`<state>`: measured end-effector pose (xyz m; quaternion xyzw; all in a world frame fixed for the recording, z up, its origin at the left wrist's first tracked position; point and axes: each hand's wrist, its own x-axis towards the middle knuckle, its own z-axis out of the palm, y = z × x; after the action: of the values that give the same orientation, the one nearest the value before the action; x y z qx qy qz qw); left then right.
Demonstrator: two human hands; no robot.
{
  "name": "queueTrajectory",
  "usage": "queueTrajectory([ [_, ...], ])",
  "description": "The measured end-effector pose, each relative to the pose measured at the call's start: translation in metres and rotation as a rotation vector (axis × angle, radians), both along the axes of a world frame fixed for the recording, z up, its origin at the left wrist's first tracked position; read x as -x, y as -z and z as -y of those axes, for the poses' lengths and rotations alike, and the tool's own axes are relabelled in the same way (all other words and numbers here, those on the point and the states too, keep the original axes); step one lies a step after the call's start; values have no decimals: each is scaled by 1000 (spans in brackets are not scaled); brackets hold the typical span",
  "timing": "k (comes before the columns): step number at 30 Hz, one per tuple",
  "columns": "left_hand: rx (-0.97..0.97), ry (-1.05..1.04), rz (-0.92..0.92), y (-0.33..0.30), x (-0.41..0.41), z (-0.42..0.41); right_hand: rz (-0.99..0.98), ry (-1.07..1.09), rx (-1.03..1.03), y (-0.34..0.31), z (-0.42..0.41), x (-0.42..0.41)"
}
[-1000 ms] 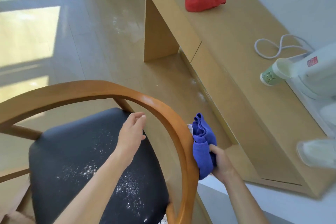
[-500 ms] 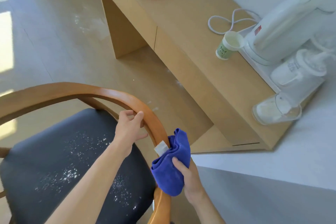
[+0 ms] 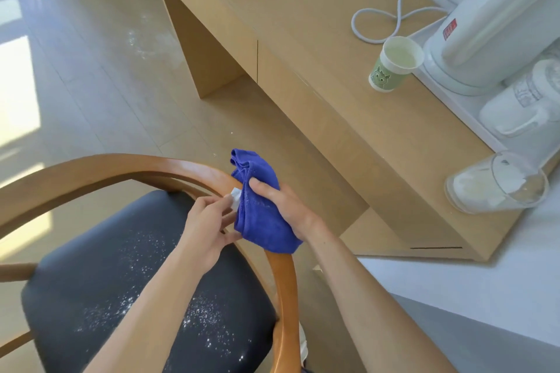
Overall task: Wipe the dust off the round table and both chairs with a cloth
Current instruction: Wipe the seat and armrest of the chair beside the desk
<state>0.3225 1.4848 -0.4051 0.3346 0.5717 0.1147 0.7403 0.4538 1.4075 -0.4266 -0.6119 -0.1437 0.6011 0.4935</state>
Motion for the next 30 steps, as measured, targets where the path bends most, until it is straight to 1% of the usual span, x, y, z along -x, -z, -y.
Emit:
queueTrajectory([
  [6, 64, -34, 36, 5, 1, -6, 18, -219, 22, 0, -66, -17],
  [11, 145, -65, 90, 9, 1, -12, -20, -317, 22, 6, -91, -20],
  [14, 175, -87, 143, 10, 3, -10, -62, -285, -7, 13, -83, -21],
  [18, 129, -38, 170, 7, 4, -7, -109, -206, -63, 21, -61, -20],
  [23, 12, 46, 97, 0, -1, -1, -155, -91, -148, 26, -18, -14],
  [26, -15, -7, 41, -1, -5, 3, -130, 2, -162, 28, 11, -8],
  [30, -59, -9, -5, 5, -7, 11, -128, 106, -150, 34, 44, 3],
])
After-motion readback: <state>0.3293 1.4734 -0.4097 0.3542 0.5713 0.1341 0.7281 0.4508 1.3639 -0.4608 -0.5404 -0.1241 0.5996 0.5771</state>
